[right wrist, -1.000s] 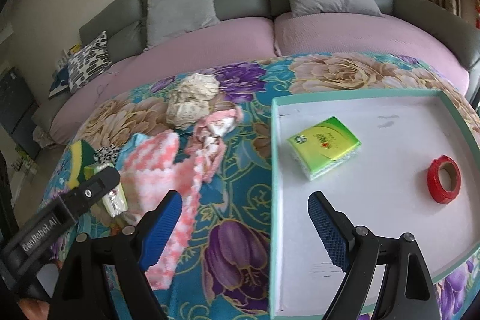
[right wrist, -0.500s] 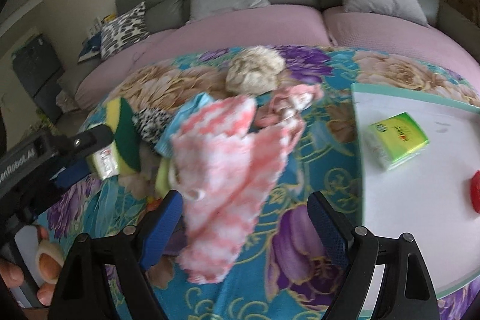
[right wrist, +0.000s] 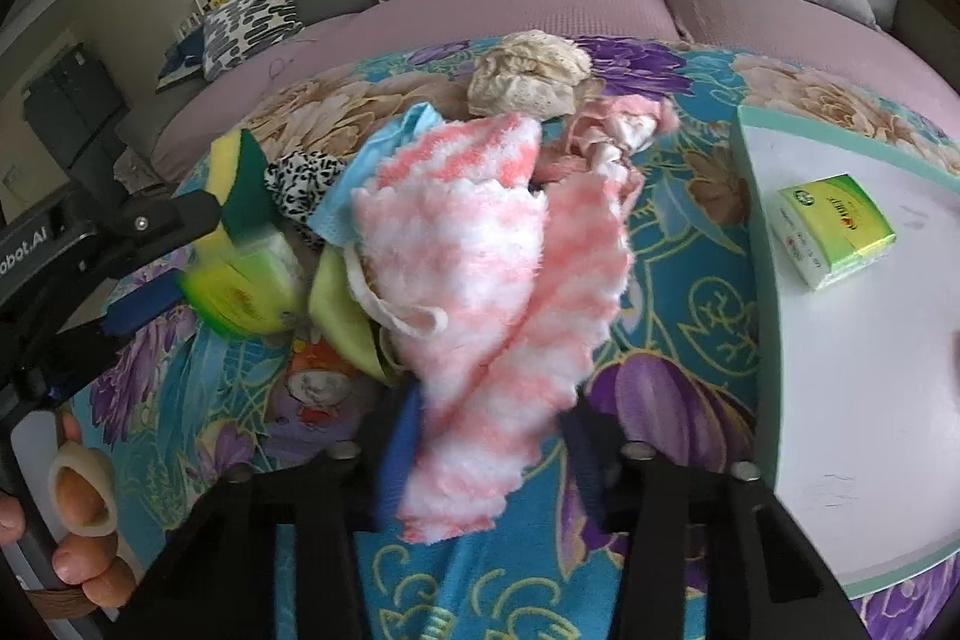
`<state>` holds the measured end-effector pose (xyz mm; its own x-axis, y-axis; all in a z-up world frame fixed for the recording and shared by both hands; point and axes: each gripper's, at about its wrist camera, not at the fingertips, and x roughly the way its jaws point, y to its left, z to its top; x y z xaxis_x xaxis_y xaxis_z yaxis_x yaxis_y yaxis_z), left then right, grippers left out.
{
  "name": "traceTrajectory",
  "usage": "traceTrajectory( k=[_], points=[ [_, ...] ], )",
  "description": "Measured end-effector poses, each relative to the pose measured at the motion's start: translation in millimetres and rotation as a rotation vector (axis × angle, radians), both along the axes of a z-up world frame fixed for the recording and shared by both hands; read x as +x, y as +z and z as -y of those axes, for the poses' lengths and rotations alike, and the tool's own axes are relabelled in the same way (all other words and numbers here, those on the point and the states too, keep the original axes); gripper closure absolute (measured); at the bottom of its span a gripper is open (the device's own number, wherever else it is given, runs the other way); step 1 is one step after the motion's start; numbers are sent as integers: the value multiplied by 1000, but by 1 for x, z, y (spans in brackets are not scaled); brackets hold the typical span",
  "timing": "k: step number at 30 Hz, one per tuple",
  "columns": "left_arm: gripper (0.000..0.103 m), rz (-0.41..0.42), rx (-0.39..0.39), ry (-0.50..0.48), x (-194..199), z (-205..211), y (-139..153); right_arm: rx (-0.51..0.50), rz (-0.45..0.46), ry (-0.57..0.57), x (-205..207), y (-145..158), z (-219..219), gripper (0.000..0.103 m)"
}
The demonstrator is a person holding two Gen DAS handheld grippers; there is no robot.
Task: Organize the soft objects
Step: 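Grasp the green soap bar with the left tool while the right tool grasps the pink fluffy towel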
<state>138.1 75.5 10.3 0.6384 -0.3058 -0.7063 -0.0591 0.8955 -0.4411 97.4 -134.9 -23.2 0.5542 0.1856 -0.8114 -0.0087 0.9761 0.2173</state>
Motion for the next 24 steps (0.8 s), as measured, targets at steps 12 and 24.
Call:
traceTrajectory(
  k=[12,24],
  points=[
    [35,-39,31,-20,3,7,-7,-57,60,-83,-3,15,17,86],
    [34,-85,99,37,4,2,-13,-71,188,-173,-17,45,35,90]
  ],
)
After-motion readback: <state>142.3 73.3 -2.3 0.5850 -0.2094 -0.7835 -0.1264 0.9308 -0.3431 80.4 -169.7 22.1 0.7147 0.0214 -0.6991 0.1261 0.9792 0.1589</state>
